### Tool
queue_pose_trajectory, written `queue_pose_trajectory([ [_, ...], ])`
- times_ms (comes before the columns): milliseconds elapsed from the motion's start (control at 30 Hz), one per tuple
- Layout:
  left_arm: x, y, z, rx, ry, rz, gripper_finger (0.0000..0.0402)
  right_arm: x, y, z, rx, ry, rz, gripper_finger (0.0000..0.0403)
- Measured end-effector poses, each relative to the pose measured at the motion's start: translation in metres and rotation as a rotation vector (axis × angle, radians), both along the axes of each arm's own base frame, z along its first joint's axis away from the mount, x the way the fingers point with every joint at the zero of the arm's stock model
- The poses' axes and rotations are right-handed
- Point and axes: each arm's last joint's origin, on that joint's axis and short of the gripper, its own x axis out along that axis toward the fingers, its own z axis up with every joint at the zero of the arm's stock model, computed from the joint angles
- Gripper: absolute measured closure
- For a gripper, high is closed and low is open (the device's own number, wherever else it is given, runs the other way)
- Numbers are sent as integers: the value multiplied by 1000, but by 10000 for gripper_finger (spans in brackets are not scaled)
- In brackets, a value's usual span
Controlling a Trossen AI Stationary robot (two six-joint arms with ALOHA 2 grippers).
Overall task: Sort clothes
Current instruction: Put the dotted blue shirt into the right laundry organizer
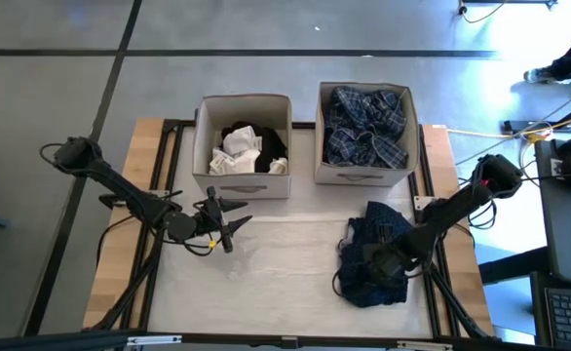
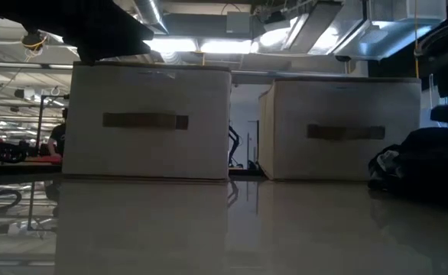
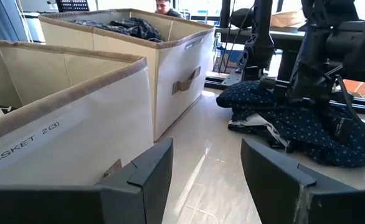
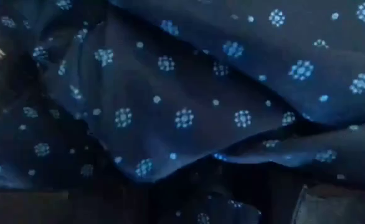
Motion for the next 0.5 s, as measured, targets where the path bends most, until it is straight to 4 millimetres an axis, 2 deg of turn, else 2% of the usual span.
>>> queue_pose_trajectory([
  [133,0,0,0,1,1,0,222,-2,-2,-12,4,-12,-28,183],
  [233,0,0,-1,4,6,0,222,-2,-2,-12,0,-15,-33,204],
  [333,0,0,-1,4,6,0,222,-2,-2,-12,3,-24,-34,258],
  [500,0,0,-1,4,6,0,222,-1,-2,-13,-8,-40,-34,378],
])
